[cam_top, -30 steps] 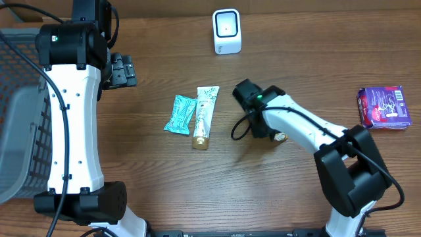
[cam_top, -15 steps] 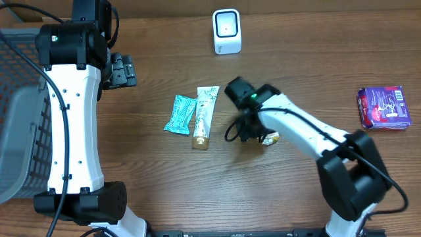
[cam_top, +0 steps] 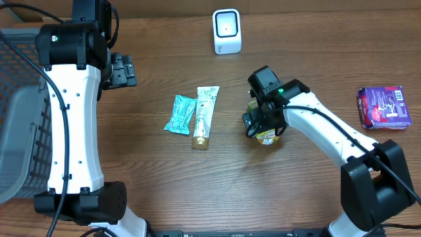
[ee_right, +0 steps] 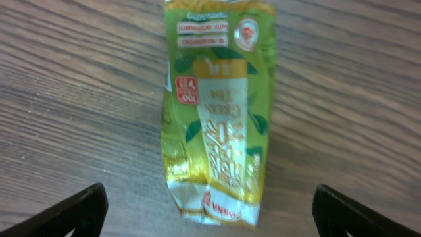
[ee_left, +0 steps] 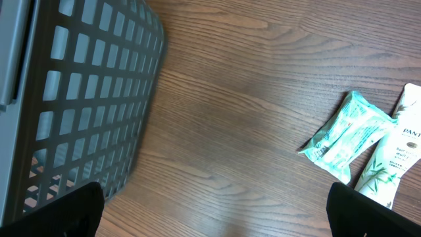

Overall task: Scan the item barcode
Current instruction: 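Lift the green tea pouch and turn its barcode upward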

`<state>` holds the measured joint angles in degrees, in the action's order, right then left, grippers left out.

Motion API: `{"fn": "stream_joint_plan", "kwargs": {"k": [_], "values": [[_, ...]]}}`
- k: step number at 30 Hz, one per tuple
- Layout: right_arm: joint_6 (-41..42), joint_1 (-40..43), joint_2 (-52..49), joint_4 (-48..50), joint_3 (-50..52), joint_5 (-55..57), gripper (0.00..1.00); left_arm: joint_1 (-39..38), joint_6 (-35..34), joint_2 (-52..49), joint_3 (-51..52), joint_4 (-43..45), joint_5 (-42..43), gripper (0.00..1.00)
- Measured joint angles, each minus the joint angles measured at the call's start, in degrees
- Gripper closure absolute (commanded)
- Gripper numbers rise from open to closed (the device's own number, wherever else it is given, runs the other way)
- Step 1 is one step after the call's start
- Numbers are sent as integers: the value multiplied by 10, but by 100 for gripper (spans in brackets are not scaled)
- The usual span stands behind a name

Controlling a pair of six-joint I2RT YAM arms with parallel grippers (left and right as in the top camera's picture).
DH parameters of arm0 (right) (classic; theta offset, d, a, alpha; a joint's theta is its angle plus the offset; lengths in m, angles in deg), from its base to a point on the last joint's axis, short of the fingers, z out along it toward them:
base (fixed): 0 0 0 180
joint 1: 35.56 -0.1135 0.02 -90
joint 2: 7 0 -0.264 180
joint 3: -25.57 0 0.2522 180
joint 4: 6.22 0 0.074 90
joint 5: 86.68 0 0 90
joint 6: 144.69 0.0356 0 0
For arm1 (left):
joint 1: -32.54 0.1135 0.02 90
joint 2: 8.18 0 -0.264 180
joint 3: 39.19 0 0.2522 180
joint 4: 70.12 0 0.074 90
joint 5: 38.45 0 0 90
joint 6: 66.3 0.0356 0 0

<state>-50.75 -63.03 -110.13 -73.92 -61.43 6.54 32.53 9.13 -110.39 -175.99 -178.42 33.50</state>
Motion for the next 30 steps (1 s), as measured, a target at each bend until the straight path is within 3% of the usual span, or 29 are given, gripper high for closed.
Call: {"fn": "stream_joint_plan", "kwargs": {"k": [7,15,28,30], "values": [[-38,8,0,69,52,-23,2,0,0,0,0,0,0,0],[-54,8,0,125,106,1,11,0,0,0,0,0,0,0],[-54,8,0,185,137,33,49,0,0,0,0,0,0,0],[-55,8,0,185,137,34,67,0,0,0,0,0,0,0]]}}
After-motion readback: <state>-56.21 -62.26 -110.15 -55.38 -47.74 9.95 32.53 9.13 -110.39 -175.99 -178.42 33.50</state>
